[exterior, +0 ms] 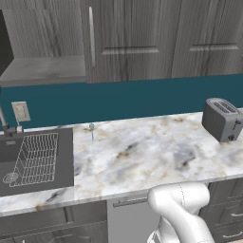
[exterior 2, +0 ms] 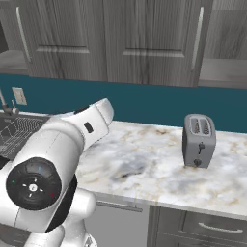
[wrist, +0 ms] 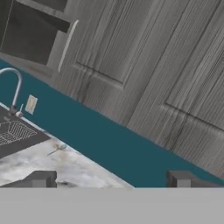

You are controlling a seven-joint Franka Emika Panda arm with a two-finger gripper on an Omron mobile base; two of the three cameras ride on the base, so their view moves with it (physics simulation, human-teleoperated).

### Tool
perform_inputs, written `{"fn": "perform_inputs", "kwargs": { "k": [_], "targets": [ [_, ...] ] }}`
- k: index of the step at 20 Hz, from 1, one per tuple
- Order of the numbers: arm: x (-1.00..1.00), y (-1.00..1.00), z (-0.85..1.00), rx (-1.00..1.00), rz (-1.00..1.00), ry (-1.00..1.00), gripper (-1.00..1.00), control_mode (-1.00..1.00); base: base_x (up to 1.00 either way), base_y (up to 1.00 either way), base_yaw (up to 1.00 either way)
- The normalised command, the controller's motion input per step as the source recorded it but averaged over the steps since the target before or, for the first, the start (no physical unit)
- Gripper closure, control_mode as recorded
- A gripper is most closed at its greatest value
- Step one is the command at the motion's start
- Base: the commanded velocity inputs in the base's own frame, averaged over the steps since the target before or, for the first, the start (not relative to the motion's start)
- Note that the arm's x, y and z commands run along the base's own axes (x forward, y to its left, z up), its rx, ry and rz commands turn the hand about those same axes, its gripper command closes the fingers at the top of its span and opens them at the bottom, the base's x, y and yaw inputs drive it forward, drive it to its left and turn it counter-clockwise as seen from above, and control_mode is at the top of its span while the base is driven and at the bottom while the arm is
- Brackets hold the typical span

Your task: Close all open cabinet doors.

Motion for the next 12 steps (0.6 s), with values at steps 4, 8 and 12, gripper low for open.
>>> {"fn": "perform_inputs", "kwargs": {
  "k": [4, 8, 12],
  "targets": [
    [0.18, 0.00, 0.00, 0.00, 0.00, 0.25, -1.00, -1.00, 0.00, 0.00, 0.00],
    [0.14, 0.00, 0.00, 0.00, 0.00, 0.23, -1.00, -1.00, 0.00, 0.00, 0.00],
    [0.19, 0.00, 0.00, 0.00, 0.00, 0.22, -1.00, -1.00, 0.00, 0.00, 0.00]
  ]
}}
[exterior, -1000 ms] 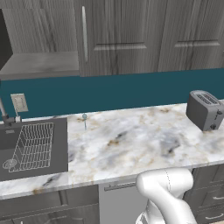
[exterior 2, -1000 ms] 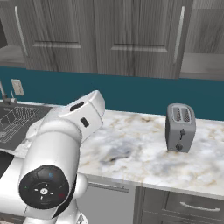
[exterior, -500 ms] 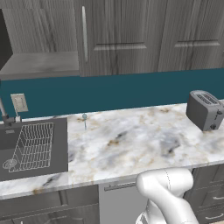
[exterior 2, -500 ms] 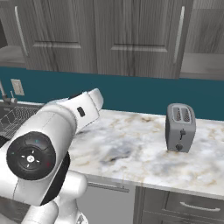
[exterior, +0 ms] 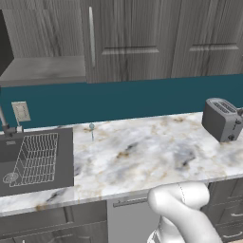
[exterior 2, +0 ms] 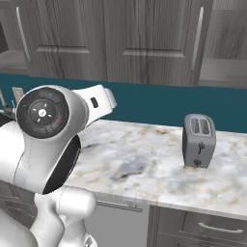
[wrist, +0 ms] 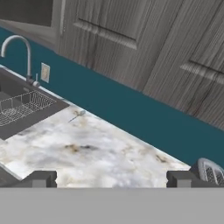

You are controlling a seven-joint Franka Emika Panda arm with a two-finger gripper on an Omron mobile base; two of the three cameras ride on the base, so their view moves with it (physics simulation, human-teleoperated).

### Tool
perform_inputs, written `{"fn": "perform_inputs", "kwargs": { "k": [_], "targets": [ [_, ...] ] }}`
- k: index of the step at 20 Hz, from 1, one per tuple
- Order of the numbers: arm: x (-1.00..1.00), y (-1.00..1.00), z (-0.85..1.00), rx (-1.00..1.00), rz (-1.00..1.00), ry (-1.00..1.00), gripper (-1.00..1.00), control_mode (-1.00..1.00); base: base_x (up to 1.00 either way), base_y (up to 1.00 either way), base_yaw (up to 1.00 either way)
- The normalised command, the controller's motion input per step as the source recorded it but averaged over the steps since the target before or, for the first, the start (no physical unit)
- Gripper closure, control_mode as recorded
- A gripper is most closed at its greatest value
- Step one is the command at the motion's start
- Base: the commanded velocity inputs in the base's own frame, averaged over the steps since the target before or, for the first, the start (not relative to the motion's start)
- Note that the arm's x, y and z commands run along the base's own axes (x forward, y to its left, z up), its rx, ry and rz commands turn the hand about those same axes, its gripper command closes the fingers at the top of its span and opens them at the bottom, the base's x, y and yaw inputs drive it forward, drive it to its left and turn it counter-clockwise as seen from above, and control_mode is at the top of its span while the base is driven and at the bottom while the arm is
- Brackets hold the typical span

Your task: Close all open cabinet doors.

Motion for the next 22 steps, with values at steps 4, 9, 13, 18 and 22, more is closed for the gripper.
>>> {"fn": "perform_inputs", "kwargs": {
  "k": [4, 9, 13, 18, 22],
  "targets": [
    [0.18, 0.05, 0.00, 0.00, -0.03, 0.05, -1.00, -1.00, 0.00, 0.00, 0.00],
    [0.04, 0.02, 0.00, 0.00, 0.00, 0.00, -1.00, 1.00, 0.03, 0.01, -0.04],
    [0.00, 0.00, 0.00, 0.00, 0.00, 0.00, -1.00, 1.00, -0.12, 0.00, -0.03],
    [0.00, 0.00, 0.00, 0.00, 0.00, 0.00, -1.00, 1.00, -0.32, 0.06, 0.00],
    [0.00, 0.00, 0.00, 0.00, 0.00, 0.00, -1.00, 1.00, -0.59, 0.03, 0.00]
  ]
}}
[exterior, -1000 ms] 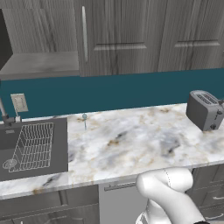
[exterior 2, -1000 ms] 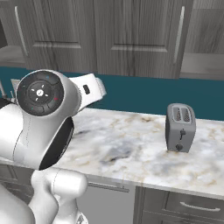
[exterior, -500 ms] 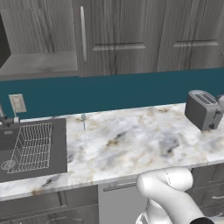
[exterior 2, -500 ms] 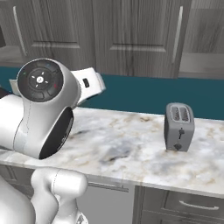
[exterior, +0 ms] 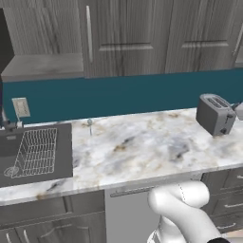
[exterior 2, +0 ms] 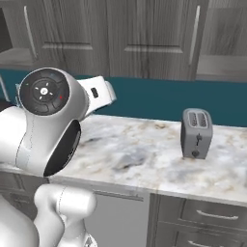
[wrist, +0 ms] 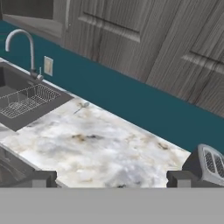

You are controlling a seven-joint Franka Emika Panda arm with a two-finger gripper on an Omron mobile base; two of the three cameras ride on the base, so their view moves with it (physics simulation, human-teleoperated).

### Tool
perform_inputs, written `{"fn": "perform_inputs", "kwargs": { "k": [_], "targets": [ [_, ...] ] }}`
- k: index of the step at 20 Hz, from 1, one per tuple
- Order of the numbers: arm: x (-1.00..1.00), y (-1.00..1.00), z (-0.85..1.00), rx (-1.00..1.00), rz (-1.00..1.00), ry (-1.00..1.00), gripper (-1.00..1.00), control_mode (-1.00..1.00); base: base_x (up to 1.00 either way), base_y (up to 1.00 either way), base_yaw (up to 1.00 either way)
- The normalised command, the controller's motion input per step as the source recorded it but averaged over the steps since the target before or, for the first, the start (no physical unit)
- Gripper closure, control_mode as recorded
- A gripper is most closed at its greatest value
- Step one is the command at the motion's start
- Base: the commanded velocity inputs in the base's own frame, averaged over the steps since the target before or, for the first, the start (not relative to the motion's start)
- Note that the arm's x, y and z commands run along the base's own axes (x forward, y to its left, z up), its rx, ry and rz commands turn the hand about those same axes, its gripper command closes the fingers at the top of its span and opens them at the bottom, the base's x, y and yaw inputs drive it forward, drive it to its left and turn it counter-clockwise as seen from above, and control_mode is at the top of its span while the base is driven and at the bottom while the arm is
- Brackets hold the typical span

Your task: Close all open cabinet doors.

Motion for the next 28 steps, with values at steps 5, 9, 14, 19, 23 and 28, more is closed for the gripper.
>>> {"fn": "perform_inputs", "kwargs": {
  "k": [5, 9, 14, 19, 23, 28],
  "targets": [
    [0.00, 0.00, 0.00, 0.00, 0.00, 0.00, -1.00, 1.00, -0.58, -0.02, 0.00],
    [0.00, 0.00, 0.00, 0.00, 0.00, 0.00, -1.00, 1.00, -0.43, -0.27, 0.00],
    [0.00, 0.00, 0.00, 0.00, 0.00, 0.00, -1.00, 1.00, -0.19, -0.46, -0.02],
    [0.00, 0.00, 0.00, 0.00, 0.00, 0.00, -1.00, 1.00, -0.04, -0.55, -0.01],
    [0.00, 0.00, 0.00, 0.00, 0.00, 0.00, -1.00, 1.00, -0.05, -0.58, -0.01],
    [0.00, 0.00, 0.00, 0.00, 0.00, 0.00, -1.00, 1.00, -0.07, -0.59, -0.03]
  ]
}}
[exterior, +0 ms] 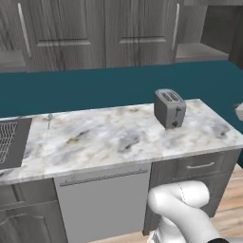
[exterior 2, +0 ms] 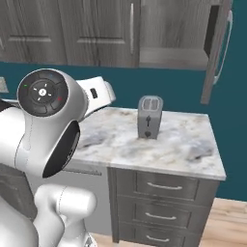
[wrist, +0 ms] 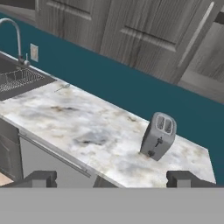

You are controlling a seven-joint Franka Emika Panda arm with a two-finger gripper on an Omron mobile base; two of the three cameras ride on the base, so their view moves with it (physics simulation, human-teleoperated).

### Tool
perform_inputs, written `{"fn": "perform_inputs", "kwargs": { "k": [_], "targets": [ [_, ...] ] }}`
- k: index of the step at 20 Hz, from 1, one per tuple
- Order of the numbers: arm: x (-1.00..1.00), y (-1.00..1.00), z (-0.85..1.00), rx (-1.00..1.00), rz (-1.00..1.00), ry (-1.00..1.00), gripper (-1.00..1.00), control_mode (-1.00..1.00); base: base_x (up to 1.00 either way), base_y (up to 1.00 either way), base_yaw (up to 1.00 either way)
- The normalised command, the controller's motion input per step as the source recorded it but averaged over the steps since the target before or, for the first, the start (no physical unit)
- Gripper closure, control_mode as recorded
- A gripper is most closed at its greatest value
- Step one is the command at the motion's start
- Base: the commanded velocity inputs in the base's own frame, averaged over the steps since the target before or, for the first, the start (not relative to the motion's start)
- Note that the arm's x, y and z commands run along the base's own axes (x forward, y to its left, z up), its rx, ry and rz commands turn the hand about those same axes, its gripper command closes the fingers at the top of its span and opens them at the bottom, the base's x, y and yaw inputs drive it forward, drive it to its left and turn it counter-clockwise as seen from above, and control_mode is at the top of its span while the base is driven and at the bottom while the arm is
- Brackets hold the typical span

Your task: Close all open cabinet doors.

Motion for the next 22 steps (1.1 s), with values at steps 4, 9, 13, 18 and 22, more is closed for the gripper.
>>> {"fn": "perform_inputs", "kwargs": {
  "k": [4, 9, 13, 18, 22],
  "targets": [
    [0.00, 0.00, 0.00, 0.00, 0.00, 0.00, -1.00, 1.00, -0.02, -0.60, -0.04],
    [0.00, 0.00, 0.00, 0.00, 0.00, 0.00, -1.00, 1.00, 0.00, -0.66, -0.04],
    [0.00, 0.00, 0.00, 0.00, 0.00, 0.00, -1.00, 1.00, 0.00, -0.66, -0.05],
    [0.00, 0.00, 0.00, 0.00, 0.00, 0.00, -1.00, 1.00, 0.00, -0.57, -0.04],
    [0.00, 0.00, 0.00, 0.00, 0.00, 0.00, -1.00, 1.00, 0.00, -0.43, -0.03]
  ]
}}
